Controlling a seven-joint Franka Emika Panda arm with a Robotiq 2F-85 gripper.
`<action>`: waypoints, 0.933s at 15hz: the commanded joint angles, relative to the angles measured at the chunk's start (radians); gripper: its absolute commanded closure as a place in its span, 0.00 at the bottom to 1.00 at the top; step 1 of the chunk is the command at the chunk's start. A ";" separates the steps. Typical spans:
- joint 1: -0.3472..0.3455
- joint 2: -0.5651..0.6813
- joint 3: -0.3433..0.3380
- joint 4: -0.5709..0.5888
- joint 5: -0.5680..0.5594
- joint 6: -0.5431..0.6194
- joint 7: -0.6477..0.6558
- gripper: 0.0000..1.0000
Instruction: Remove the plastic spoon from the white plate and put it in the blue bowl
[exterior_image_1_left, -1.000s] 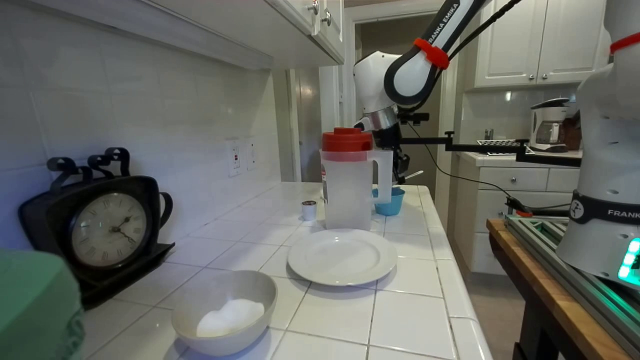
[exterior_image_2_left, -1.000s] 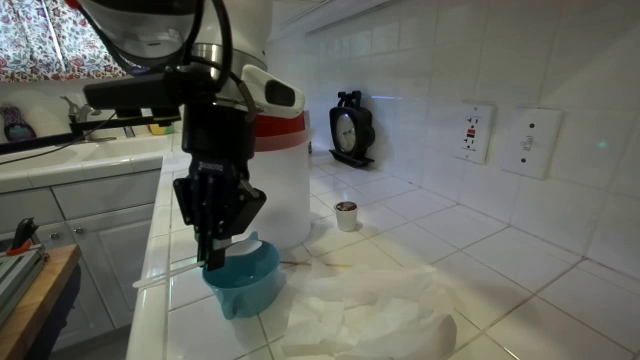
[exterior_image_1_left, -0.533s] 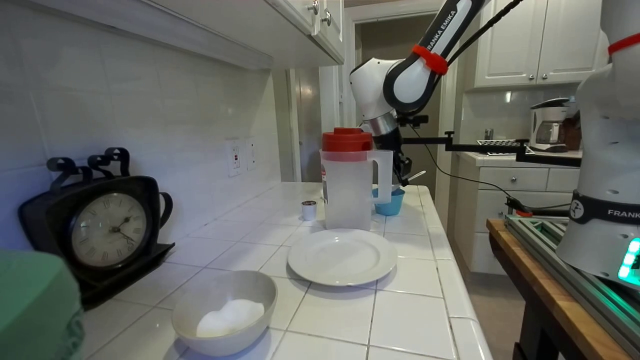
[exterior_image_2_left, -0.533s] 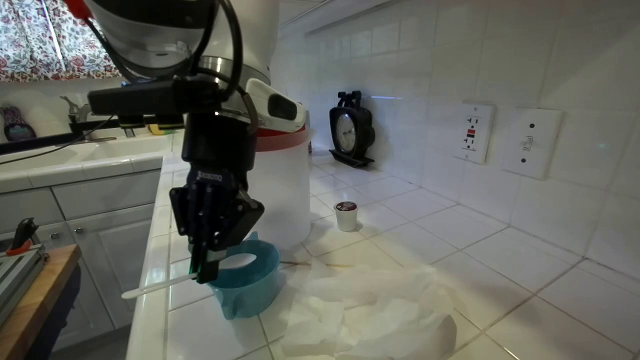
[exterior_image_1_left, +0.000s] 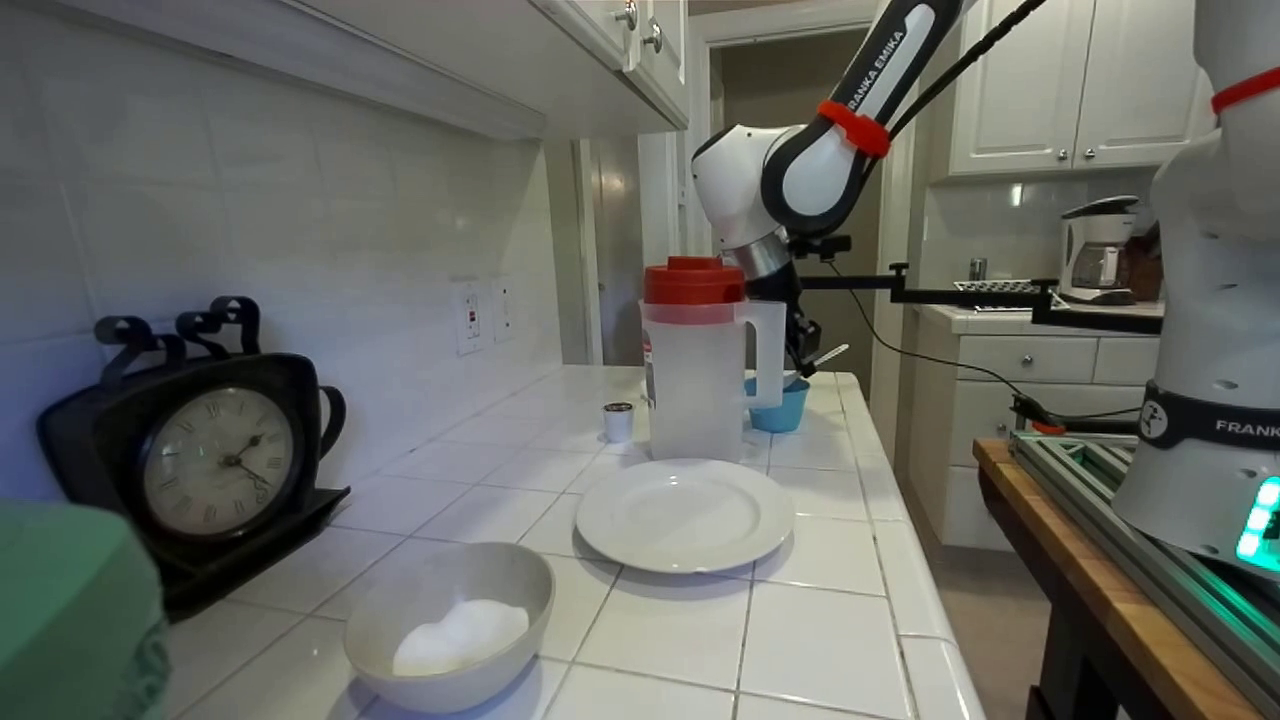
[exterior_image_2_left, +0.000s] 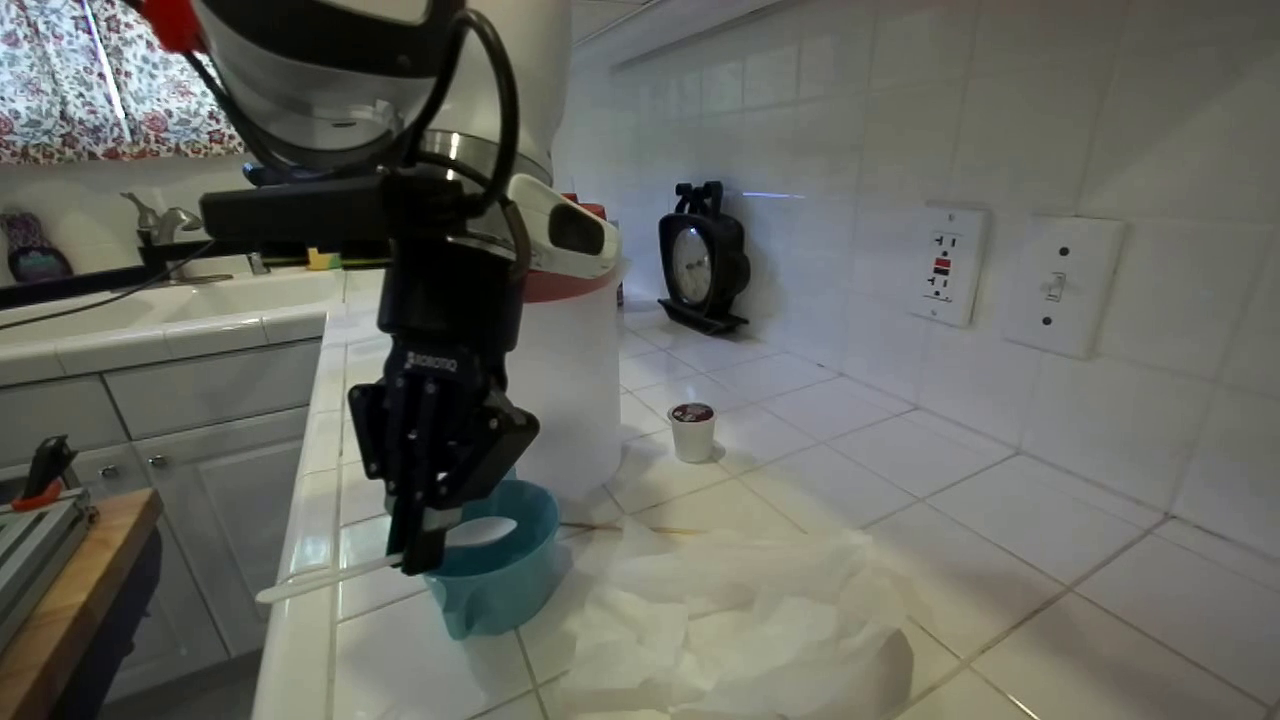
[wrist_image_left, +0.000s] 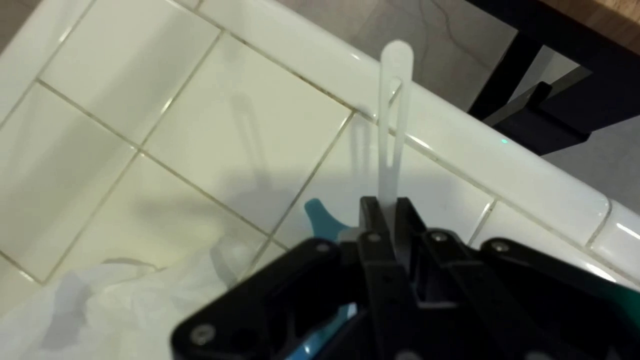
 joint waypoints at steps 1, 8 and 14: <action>0.004 0.021 0.006 0.026 -0.034 -0.024 0.026 0.97; 0.008 0.029 0.015 0.039 -0.042 -0.026 0.033 0.36; 0.008 -0.032 0.020 0.010 -0.010 -0.021 0.028 0.00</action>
